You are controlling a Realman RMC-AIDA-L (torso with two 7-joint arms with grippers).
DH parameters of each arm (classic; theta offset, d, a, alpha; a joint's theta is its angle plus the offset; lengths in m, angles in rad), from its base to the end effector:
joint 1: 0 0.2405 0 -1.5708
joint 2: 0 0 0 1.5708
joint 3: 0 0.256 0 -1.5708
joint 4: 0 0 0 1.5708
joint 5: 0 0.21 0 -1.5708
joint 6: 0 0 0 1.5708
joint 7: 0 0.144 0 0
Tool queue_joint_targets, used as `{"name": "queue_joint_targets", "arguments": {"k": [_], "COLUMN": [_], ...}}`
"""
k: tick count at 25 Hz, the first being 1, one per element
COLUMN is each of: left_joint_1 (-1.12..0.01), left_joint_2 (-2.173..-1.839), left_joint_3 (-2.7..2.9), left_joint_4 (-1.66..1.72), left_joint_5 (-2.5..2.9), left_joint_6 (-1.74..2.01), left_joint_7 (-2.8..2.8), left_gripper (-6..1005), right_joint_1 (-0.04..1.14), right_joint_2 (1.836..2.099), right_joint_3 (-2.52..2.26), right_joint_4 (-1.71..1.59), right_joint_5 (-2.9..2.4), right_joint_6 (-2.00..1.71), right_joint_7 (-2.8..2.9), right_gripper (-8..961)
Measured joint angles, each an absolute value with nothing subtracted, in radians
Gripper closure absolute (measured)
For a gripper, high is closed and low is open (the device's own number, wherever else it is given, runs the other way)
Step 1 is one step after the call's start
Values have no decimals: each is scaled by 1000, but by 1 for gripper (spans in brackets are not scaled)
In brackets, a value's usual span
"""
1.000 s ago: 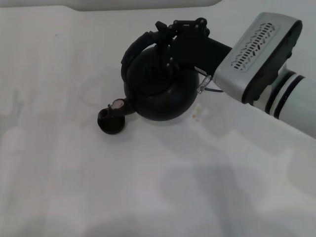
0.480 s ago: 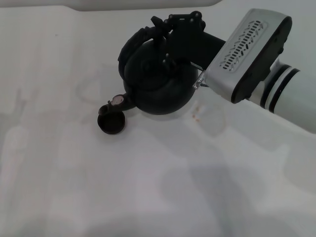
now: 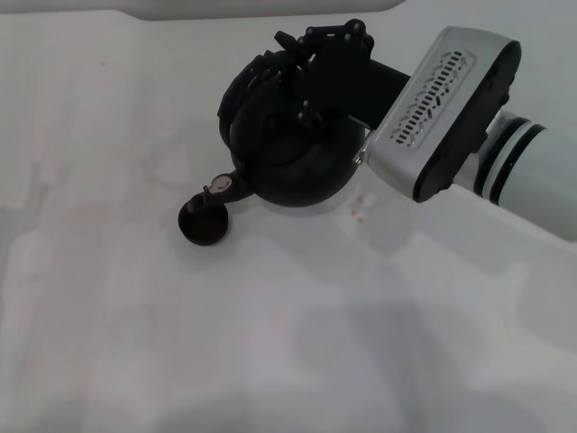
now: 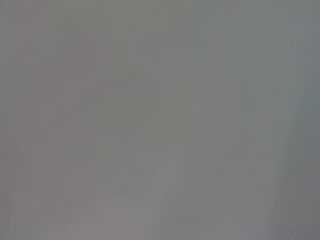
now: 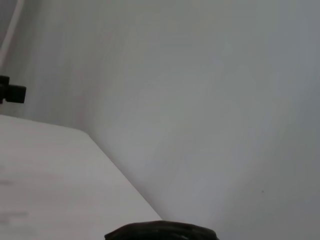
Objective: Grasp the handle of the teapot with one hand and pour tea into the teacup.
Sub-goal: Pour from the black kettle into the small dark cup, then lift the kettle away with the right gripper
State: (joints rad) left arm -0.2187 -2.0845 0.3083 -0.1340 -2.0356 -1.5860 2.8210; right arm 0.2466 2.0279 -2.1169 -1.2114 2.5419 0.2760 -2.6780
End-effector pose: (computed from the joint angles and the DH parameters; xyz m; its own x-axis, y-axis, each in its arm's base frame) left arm -0.3689 0.2189 0.0053 0.5577 -0.1502 0.8164 0.8238 -0.0209 -0.5666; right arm 0.1523 0.3240 -0.0876 0.9343 0.2003 -0.2948 -0.0780 -0.6920 -0.7176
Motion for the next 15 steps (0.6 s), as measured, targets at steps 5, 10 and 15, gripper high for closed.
{"name": "queue_joint_targets", "arguments": {"k": [5, 10, 15], "left_joint_1": [-220, -221, -221], "left_joint_2": [-2085, -2085, -2085], "left_joint_3": [308, 308, 308], "left_joint_4": [-135, -135, -137], "left_joint_5": [-2036, -2036, -2035], "left_joint_6": [-1586, -1586, -1586], "left_joint_7": [2821, 2821, 2821], "left_gripper": [122, 122, 122], "right_joint_1": [251, 264, 279], "right_joint_2": [2028, 2028, 2028], "right_joint_3": [-2117, -2117, -2117], "right_joint_4": [-1210, -1202, -1196], "right_joint_5": [2542, 2543, 2543], "right_joint_6": [276, 276, 276], "right_joint_7": [-2709, -2716, -2727], "right_gripper": [793, 803, 809]}}
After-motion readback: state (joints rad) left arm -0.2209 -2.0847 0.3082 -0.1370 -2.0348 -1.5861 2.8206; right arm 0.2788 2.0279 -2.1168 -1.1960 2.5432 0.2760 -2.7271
